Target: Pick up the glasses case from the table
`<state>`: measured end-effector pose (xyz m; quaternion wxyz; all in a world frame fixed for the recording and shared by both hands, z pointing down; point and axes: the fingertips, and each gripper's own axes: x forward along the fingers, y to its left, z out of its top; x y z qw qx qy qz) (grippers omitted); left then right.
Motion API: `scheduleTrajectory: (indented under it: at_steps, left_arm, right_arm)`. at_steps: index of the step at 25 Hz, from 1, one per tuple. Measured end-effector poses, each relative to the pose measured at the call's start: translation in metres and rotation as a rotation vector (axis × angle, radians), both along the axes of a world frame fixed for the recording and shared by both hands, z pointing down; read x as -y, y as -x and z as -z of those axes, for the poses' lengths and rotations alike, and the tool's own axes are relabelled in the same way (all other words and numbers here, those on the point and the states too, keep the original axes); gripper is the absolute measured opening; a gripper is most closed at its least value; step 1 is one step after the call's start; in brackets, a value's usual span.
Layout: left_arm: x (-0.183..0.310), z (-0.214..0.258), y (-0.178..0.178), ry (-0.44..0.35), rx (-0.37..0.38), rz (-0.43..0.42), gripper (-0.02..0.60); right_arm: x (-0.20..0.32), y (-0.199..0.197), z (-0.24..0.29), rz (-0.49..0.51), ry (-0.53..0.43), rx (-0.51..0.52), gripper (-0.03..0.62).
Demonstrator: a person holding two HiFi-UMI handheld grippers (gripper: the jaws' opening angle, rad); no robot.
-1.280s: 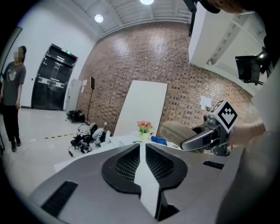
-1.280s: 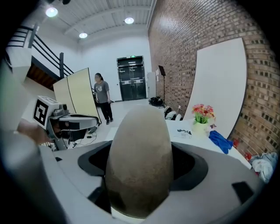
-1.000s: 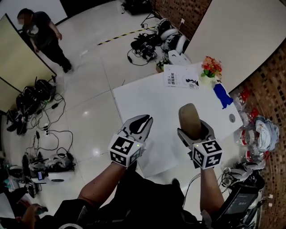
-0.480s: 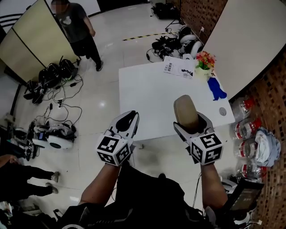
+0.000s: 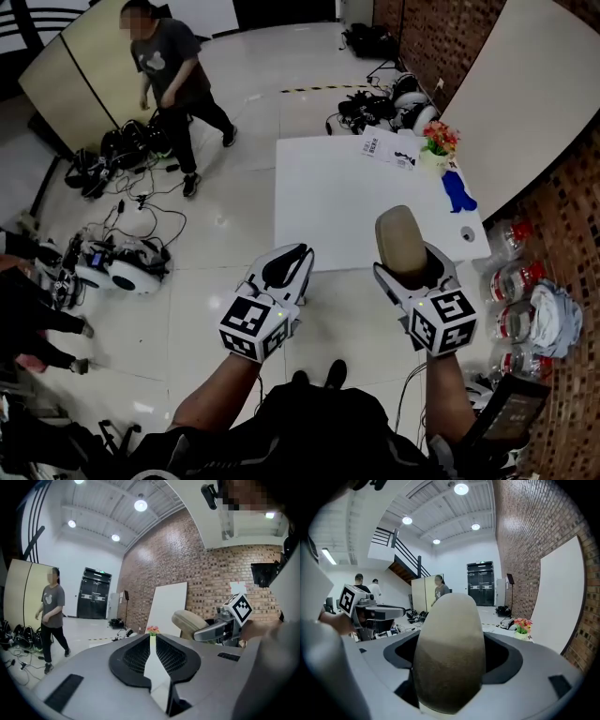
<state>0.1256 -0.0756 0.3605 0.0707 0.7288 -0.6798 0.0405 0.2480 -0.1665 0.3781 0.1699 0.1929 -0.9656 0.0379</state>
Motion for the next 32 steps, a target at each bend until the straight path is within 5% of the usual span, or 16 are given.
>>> scheduleTrajectory:
  at_steps: [12,32]
  left_arm:
    - [-0.058,0.01,-0.009,-0.018,-0.014,-0.006,0.043]
    - [-0.027,0.037,-0.055,-0.087,0.014,-0.023,0.043]
  right_arm:
    - [-0.062,-0.014,0.018,-0.002,-0.038,0.019,0.388]
    - [-0.03,-0.066,0.041,-0.039,-0.098,0.017,0.388]
